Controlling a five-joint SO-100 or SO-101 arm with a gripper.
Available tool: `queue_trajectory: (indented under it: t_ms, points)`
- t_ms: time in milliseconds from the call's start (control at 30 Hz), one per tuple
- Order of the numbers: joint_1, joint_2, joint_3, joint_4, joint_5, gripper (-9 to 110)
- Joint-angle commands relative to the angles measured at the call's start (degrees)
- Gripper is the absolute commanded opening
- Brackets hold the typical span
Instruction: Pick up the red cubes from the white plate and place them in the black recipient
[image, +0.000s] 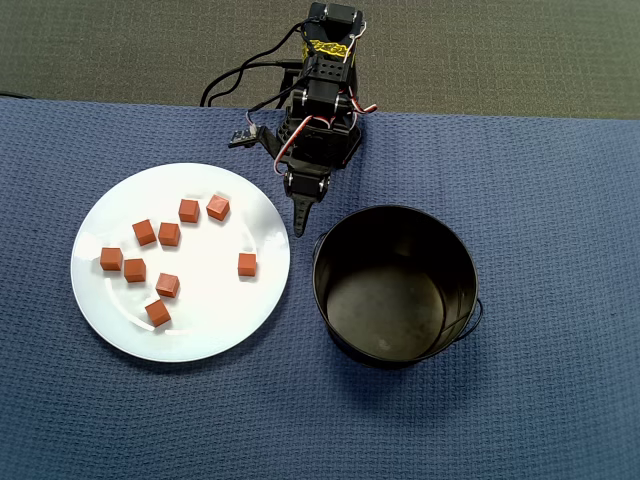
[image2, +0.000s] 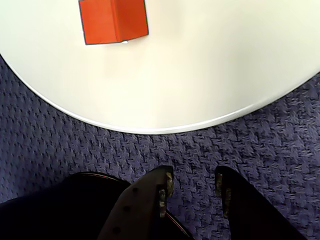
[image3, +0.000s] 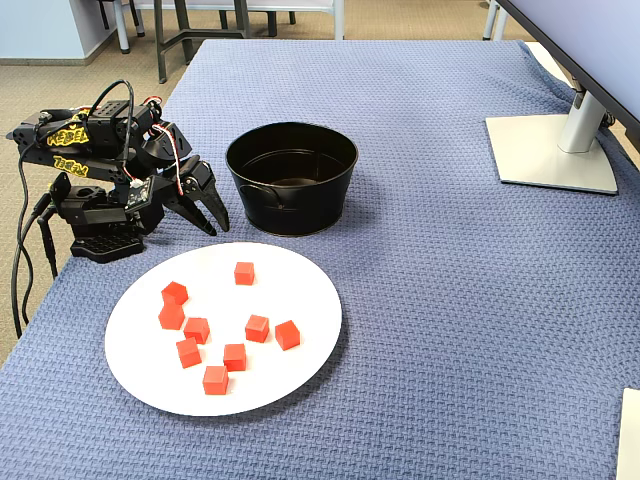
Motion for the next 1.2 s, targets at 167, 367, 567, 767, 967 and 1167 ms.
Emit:
queue_trajectory:
  t_ms: [167, 367, 567, 767, 967, 1167]
  points:
    - [1.3, -0.1, -4.1, -5.5, 2.0, 0]
    - [1.7, -0.8, -5.2, -5.5, 0.8, 0]
    - [3.1, -1.3, -8.7, -1.3, -2.3, 1]
    - [6.4, -6.9, -16.6, 9.0, -14.5, 5]
    - [8.2, -24.5, -29.2, 17.4, -34.3, 10]
    - [19.2, -43.4, -35.5, 2.6, -41.3, 19]
